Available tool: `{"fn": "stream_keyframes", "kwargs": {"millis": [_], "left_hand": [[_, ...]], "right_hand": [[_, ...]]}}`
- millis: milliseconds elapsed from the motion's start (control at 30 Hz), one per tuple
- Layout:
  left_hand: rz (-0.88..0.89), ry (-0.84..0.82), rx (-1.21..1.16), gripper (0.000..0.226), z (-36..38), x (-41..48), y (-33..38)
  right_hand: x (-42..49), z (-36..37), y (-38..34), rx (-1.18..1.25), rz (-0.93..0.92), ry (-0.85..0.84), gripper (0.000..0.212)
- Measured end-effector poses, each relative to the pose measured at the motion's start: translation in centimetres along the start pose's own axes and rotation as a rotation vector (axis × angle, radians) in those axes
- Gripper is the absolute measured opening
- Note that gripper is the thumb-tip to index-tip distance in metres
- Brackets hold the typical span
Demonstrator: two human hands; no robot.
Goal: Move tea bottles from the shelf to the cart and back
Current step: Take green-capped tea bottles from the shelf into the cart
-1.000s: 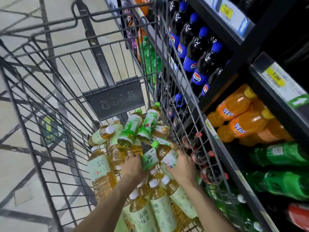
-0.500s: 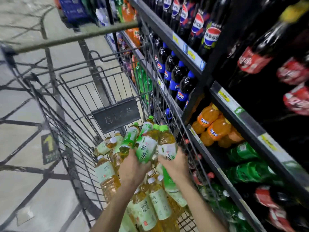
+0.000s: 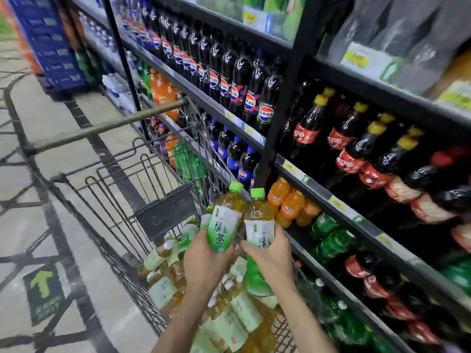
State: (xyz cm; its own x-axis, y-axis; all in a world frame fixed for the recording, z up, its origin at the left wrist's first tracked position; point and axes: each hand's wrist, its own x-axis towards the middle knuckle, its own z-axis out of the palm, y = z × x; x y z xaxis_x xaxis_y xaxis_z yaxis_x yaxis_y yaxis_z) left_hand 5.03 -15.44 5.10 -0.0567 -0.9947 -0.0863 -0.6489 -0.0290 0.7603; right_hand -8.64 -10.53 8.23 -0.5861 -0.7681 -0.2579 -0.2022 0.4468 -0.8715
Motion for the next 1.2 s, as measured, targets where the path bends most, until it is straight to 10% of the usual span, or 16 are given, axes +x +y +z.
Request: {"fn": "stream_keyframes", "kwargs": {"millis": [200,600,900,1200], "left_hand": [[0.148,-0.070,-0.145,0.070,-2.1,-2.6,3.5],[0.409,-0.368,-0.300,0.035,-1.3,-11.2,14.5],[0.506,-0.666,-0.454,0.060,1.7,-25.1,22.1],[0.707,-0.876,-0.472,0.038,3.7,-41.9,28.3]], "right_hand": [[-4.2,-3.9,-2.5,0.117,-0.107,0.185,0.041],[-13.7,-16.7,-1.9,0.218,-0.153,0.549,0.038],[-26.2,-27.8,1.8,0.234,-0.207,0.813,0.044],[-40.4,-37.9,6.8,0.202,-0.191,1.080,0.048]]}}
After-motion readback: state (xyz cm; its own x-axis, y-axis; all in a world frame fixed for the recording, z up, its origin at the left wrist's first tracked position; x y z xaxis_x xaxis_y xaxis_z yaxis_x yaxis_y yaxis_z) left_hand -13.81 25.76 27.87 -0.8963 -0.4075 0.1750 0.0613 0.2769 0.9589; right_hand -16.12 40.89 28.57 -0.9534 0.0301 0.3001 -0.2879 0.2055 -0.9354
